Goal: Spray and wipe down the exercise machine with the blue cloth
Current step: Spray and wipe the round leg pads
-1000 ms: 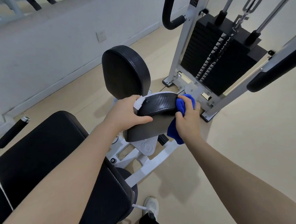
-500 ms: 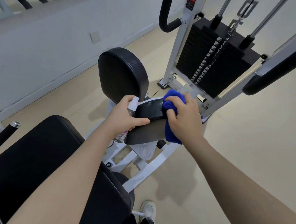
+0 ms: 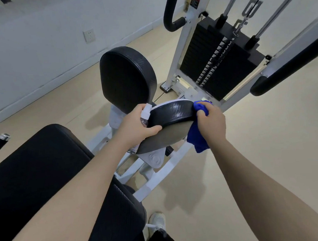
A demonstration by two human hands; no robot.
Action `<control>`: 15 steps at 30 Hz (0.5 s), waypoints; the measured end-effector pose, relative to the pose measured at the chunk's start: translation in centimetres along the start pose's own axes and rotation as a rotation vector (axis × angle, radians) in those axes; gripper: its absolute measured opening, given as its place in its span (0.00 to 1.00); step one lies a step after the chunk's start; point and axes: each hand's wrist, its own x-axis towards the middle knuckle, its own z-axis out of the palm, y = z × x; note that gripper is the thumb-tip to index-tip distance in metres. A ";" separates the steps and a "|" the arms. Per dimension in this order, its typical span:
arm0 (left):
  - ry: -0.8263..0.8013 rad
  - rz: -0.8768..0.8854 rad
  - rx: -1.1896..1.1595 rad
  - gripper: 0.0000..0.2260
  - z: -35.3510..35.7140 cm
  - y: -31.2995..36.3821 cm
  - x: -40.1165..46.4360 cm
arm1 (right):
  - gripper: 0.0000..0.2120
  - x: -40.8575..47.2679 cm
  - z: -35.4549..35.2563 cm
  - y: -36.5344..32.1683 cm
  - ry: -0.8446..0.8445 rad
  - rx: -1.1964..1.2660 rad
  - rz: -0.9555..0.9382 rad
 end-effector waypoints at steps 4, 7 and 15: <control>0.008 0.026 -0.017 0.23 -0.2 -0.2 -0.1 | 0.15 -2.4 1.1 -4.6 -0.107 -0.136 -0.490; 0.020 -0.009 -0.052 0.22 0.1 -0.2 -0.3 | 0.16 -1.8 1.2 -4.4 -0.138 -0.034 -0.513; 0.029 -0.033 -0.051 0.21 -0.4 0.6 0.1 | 0.12 4.0 1.2 4.7 -0.362 0.289 0.438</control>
